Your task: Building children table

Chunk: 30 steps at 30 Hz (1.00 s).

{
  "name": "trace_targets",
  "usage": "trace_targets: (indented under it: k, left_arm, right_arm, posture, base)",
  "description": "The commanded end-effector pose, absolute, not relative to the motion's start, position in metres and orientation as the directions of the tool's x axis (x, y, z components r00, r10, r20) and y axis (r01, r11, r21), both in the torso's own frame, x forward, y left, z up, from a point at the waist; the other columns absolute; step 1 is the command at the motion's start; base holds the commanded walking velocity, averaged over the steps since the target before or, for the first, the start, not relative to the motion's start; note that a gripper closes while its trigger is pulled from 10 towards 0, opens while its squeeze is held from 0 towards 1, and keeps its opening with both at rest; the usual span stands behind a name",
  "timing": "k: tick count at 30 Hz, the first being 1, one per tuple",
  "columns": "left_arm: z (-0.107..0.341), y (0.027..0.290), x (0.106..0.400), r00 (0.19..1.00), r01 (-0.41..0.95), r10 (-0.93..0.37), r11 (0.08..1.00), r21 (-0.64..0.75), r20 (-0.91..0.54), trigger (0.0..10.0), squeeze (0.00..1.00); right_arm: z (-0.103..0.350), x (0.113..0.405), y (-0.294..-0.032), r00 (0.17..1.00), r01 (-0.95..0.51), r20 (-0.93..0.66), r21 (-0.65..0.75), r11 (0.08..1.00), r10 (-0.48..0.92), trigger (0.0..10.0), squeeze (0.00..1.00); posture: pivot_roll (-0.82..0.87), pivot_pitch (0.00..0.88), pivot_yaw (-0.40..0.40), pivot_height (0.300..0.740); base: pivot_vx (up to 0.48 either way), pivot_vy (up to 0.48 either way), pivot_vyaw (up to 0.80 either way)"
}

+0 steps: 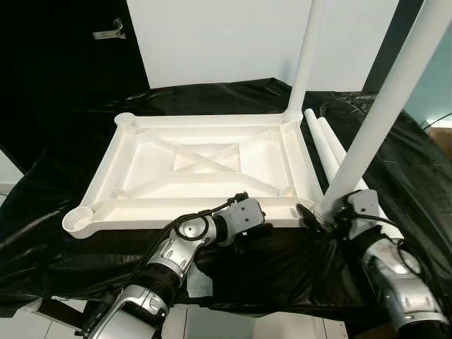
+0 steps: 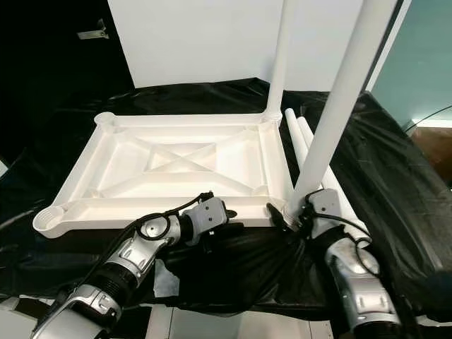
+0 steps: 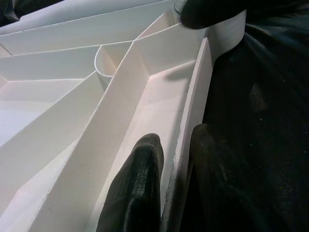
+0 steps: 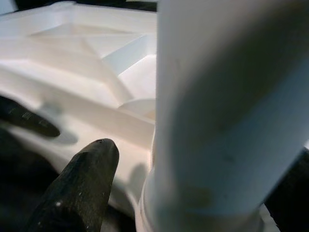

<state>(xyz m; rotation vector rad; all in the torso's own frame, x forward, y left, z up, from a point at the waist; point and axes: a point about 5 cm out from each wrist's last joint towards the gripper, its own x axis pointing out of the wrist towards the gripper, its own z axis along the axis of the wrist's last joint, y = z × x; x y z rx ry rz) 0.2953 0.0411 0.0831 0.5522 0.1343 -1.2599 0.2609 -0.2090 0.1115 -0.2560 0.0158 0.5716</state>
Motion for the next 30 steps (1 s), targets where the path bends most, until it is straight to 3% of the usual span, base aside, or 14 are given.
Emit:
trace_targets:
  k: [1,4,5,6,12,18,23,26,30]
  left_arm:
    - [0.043,0.052,0.280,0.296,0.954,-0.800,0.217,0.208,-0.522,10.0,0.00]
    - [0.043,0.051,0.280,0.296,0.954,-0.800,0.216,0.209,-0.521,10.0,0.00]
    - [0.043,0.051,0.280,0.296,0.954,-0.800,0.216,0.210,-0.521,10.0,0.00]
    - [0.043,0.051,0.280,0.296,0.954,-0.801,0.215,0.211,-0.521,10.0,0.00]
    - [0.042,0.054,0.280,0.302,0.952,-0.796,0.222,0.211,-0.524,10.0,0.00]
    - [0.041,0.055,0.279,0.301,0.952,-0.795,0.222,0.209,-0.527,10.0,0.00]
    - [0.041,0.053,0.278,0.295,0.954,-0.799,0.214,0.210,-0.525,10.0,0.00]
    - [0.041,0.053,0.277,0.294,0.954,-0.798,0.212,0.211,-0.526,10.0,0.00]
    - [0.040,0.051,0.276,0.292,0.955,-0.800,0.210,0.211,-0.524,10.0,0.00]
  right_arm:
    - [0.112,0.261,-0.206,0.803,-0.593,-0.107,-0.237,0.769,0.586,10.0,0.00]
    - [0.116,0.264,-0.210,0.796,-0.602,-0.111,-0.253,0.758,0.595,10.0,0.00]
    - [0.120,0.267,-0.213,0.787,-0.613,-0.113,-0.261,0.746,0.607,6.9,0.00]
    - [0.123,0.269,-0.215,0.774,-0.628,-0.114,-0.262,0.733,0.623,0.0,0.00]
    - [0.123,0.267,-0.218,0.708,-0.704,-0.160,-0.232,0.671,0.687,0.0,0.00]
    - [0.118,0.265,-0.219,0.703,-0.711,-0.173,-0.189,0.677,0.690,0.0,0.00]
    - [0.106,0.254,-0.198,0.692,-0.722,-0.147,-0.127,0.680,0.707,0.0,0.00]
    - [0.100,0.251,-0.183,0.721,-0.692,-0.117,-0.097,0.715,0.683,0.0,0.00]
    - [0.086,0.252,-0.161,0.850,-0.527,-0.060,-0.091,0.845,0.523,0.0,0.00]
  posture:
    - [-0.06,0.015,-0.016,0.740]
    - [-0.06,0.014,-0.015,0.740]
    - [-0.06,0.012,-0.014,0.740]
    - [-0.06,0.012,-0.016,0.740]
    - [-0.05,0.010,-0.020,0.740]
    - [-0.05,0.010,-0.022,0.740]
    - [-0.05,0.015,-0.021,0.740]
    - [-0.05,0.018,-0.020,0.740]
    - [-0.05,0.023,-0.021,0.740]
  base:
    - [0.000,0.000,0.00]
    - [0.000,0.000,0.00]
    - [0.000,0.000,0.00]
    - [0.000,0.000,0.00]
    - [0.000,0.000,0.00]
    - [0.000,0.000,0.00]
    - [0.000,0.000,0.00]
    - [0.000,0.000,0.00]
    - [0.000,0.000,0.00]
